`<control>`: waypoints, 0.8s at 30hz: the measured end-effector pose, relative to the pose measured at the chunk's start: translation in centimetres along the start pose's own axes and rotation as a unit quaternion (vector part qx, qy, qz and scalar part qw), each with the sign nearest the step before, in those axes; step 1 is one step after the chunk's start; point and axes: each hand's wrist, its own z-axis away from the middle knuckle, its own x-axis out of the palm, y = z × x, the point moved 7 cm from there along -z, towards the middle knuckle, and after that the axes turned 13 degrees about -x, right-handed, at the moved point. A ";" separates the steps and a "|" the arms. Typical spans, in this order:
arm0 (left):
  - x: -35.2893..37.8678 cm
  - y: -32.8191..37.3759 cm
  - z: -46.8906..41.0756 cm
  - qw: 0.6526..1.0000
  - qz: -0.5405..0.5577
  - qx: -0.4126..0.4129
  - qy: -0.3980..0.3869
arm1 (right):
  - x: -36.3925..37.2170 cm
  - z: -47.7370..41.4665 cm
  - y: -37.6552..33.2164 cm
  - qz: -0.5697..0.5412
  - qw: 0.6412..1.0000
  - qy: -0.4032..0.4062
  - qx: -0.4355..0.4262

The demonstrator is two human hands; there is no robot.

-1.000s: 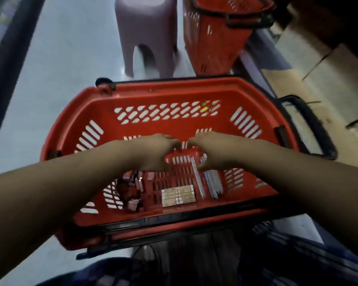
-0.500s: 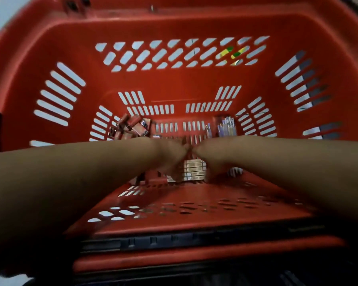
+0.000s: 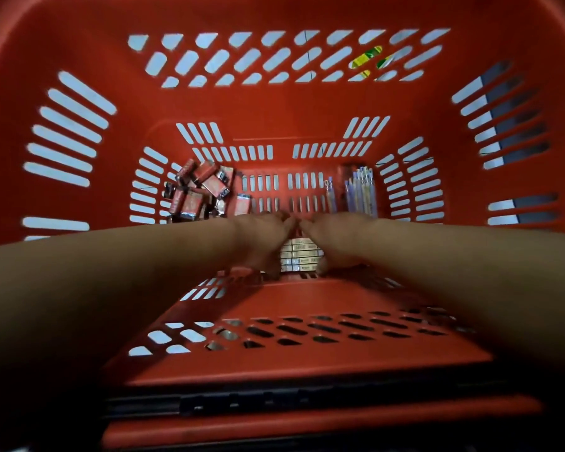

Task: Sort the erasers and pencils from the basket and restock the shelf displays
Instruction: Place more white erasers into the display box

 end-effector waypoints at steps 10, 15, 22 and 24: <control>-0.6 0.5 0.8 1.000 -0.013 -0.012 0.019 | -0.1 -0.5 -0.2 0.054 0.998 -0.006 -0.005; -0.6 0.4 1.0 0.998 -0.057 -0.001 0.040 | -0.3 -1.0 0.0 0.045 0.999 -0.005 -0.008; -0.1 0.0 1.0 0.997 -0.067 0.003 0.034 | 0.0 -0.9 -0.2 0.054 0.998 -0.024 -0.014; -0.1 0.0 1.0 0.997 -0.071 0.000 0.032 | -0.2 -0.8 -0.5 0.068 0.997 -0.016 -0.019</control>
